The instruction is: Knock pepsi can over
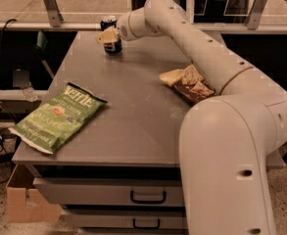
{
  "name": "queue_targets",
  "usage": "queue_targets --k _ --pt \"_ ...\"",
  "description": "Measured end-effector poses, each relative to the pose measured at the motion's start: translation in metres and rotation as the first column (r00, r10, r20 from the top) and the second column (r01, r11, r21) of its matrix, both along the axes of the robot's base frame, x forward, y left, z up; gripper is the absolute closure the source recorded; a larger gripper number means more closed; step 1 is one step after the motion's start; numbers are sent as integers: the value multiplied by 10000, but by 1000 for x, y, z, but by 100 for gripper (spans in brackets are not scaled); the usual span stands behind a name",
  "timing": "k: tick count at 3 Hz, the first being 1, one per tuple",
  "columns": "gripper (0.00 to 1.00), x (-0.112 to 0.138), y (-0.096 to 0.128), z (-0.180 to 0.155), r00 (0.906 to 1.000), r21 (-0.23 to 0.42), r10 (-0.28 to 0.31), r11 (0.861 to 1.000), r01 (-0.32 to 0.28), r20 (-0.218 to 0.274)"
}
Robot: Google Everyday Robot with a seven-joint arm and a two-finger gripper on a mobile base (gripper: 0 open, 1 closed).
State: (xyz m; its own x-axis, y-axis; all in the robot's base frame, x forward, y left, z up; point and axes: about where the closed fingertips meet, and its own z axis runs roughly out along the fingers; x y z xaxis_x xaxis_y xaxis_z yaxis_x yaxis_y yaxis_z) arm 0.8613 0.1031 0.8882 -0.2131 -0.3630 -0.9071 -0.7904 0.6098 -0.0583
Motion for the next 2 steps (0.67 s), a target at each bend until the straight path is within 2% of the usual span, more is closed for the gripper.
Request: queue_targets --k 1,2 --pt "71 -3 -12 13 10000 272 -13 9996 11 77" --pt "94 -15 -22 30 9998 398 189 9990 -194 117"
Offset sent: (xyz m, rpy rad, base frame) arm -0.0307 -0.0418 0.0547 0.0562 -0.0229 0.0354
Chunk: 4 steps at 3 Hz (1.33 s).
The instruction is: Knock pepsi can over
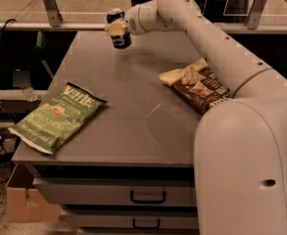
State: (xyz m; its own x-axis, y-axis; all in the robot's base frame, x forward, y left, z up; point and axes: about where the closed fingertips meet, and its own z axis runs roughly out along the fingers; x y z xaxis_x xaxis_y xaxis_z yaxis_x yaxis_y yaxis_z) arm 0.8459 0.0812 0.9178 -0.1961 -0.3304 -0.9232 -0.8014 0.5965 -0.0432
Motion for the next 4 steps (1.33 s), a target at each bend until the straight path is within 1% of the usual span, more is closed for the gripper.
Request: queue_targets --k 1,2,3,4 --pt "100 -26 -16 31 9985 -400 544 9977 -543 21" --pt "100 -54 -27 48 9902 -1213 1390 9827 -1397 -148" --pt "100 -85 -37 46 9734 -2570 2179 9389 -2290 -713" --pt "100 -113 -45 24 9436 -4038 2831 8535 -3294 -1715"
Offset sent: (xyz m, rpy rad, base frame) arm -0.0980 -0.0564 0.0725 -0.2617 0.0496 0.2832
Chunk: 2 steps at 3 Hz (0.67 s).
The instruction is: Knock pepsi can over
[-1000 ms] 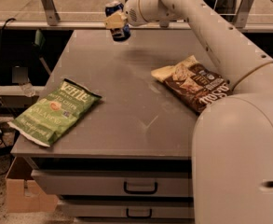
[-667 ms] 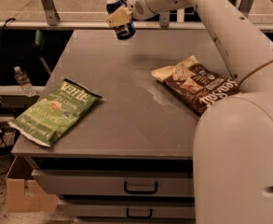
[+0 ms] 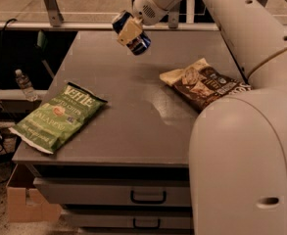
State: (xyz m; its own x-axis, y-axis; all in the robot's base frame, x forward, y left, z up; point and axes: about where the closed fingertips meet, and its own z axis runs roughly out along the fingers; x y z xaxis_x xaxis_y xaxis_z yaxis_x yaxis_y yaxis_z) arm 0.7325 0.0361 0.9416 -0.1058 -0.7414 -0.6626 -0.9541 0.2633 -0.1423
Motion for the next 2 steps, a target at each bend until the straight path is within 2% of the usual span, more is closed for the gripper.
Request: queue_targets --k 1,2 --pt "100 -15 -3 -25 9964 -1351 631 9883 -704 -571" --pt "82 -24 11 -47 9860 -2043 1276 9677 -1475 -1074"
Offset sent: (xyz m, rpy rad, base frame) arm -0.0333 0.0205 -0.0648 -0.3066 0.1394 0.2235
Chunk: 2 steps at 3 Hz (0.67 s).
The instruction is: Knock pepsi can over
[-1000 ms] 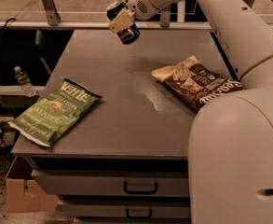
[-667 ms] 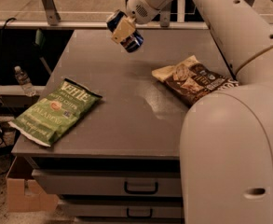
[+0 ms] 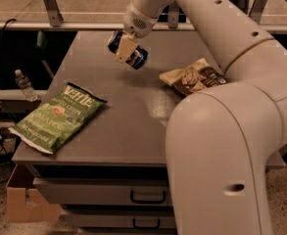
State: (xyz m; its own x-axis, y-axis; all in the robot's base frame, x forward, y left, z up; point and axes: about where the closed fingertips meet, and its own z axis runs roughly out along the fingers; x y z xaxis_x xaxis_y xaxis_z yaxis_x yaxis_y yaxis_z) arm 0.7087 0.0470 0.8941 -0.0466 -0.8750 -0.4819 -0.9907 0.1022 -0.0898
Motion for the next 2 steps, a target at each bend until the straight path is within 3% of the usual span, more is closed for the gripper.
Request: queue_targets --k 2 --pt "36 -6 32 -27 9941 -407 955 9944 -976 -509"
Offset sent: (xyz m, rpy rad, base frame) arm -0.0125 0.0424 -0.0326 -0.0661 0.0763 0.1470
